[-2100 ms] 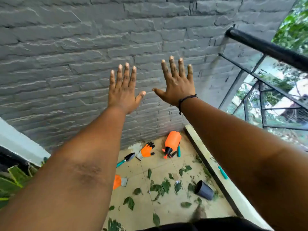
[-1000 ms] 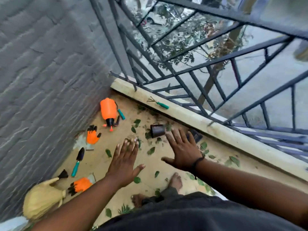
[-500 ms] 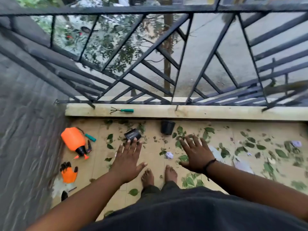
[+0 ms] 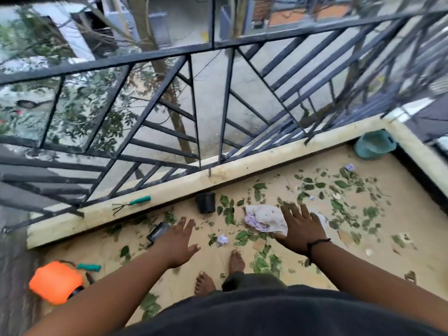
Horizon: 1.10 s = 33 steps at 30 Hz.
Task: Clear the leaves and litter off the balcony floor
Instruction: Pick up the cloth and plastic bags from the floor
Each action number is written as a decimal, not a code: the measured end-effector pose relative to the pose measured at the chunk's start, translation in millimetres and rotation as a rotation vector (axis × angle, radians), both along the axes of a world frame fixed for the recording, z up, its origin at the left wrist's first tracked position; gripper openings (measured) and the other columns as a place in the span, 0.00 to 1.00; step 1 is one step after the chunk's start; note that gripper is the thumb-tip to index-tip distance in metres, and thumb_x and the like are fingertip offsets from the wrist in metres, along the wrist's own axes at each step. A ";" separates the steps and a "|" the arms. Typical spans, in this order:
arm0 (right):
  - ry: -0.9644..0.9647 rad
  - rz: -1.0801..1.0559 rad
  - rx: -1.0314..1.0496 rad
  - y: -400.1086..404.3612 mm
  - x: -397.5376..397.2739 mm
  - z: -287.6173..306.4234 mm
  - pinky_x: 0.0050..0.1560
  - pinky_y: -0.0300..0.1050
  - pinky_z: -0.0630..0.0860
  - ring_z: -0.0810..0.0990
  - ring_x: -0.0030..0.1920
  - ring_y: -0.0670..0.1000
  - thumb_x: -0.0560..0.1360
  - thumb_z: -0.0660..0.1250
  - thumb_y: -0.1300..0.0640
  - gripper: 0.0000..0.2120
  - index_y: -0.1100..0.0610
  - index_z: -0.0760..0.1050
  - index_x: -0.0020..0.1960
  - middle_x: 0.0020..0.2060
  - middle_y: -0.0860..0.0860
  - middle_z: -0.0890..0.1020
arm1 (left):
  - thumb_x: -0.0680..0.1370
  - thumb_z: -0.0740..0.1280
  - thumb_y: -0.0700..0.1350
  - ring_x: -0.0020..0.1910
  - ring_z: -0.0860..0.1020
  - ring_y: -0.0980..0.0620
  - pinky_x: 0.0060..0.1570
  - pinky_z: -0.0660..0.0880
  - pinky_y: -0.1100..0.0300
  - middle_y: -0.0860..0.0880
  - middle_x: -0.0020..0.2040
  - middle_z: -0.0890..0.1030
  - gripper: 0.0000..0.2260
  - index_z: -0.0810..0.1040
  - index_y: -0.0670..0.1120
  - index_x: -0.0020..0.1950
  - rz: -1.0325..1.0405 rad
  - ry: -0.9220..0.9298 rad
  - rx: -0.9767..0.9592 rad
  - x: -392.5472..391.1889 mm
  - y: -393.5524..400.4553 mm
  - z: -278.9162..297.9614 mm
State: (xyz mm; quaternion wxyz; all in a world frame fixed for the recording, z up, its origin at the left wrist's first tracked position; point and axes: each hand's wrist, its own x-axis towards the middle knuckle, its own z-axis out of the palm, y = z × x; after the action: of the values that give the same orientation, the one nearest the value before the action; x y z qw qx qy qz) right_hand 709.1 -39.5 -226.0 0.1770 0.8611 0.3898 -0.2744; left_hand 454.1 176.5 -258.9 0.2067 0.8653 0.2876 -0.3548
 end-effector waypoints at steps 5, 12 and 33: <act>-0.019 -0.088 -0.025 -37.6 -8.4 16.1 0.76 0.58 0.49 0.41 0.79 0.58 0.77 0.55 0.32 0.43 0.49 0.39 0.80 0.80 0.53 0.43 | 0.81 0.56 0.64 0.79 0.52 0.43 0.76 0.55 0.50 0.45 0.81 0.42 0.38 0.41 0.48 0.81 -0.104 0.042 -0.020 11.3 -12.7 -4.3; 0.006 -0.217 -0.079 -78.6 -9.4 10.5 0.76 0.58 0.51 0.41 0.79 0.58 0.77 0.56 0.32 0.43 0.50 0.39 0.80 0.80 0.53 0.43 | 0.81 0.56 0.63 0.79 0.54 0.43 0.75 0.56 0.49 0.45 0.81 0.44 0.37 0.42 0.49 0.82 -0.194 0.070 -0.014 31.6 -20.3 -10.5; 0.285 -0.053 -0.108 -105.2 79.5 -164.9 0.73 0.59 0.58 0.52 0.77 0.60 0.76 0.57 0.35 0.38 0.52 0.49 0.79 0.77 0.55 0.55 | 0.83 0.53 0.61 0.79 0.55 0.42 0.74 0.59 0.49 0.45 0.82 0.46 0.33 0.45 0.49 0.82 0.009 0.260 -0.086 121.4 -87.6 -141.7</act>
State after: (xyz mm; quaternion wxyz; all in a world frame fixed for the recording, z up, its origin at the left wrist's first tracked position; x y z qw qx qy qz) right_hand 788.7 -144.7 -390.9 0.1586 0.8126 0.3729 -0.4188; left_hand 575.5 88.9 -400.6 0.2062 0.8011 0.3003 -0.4749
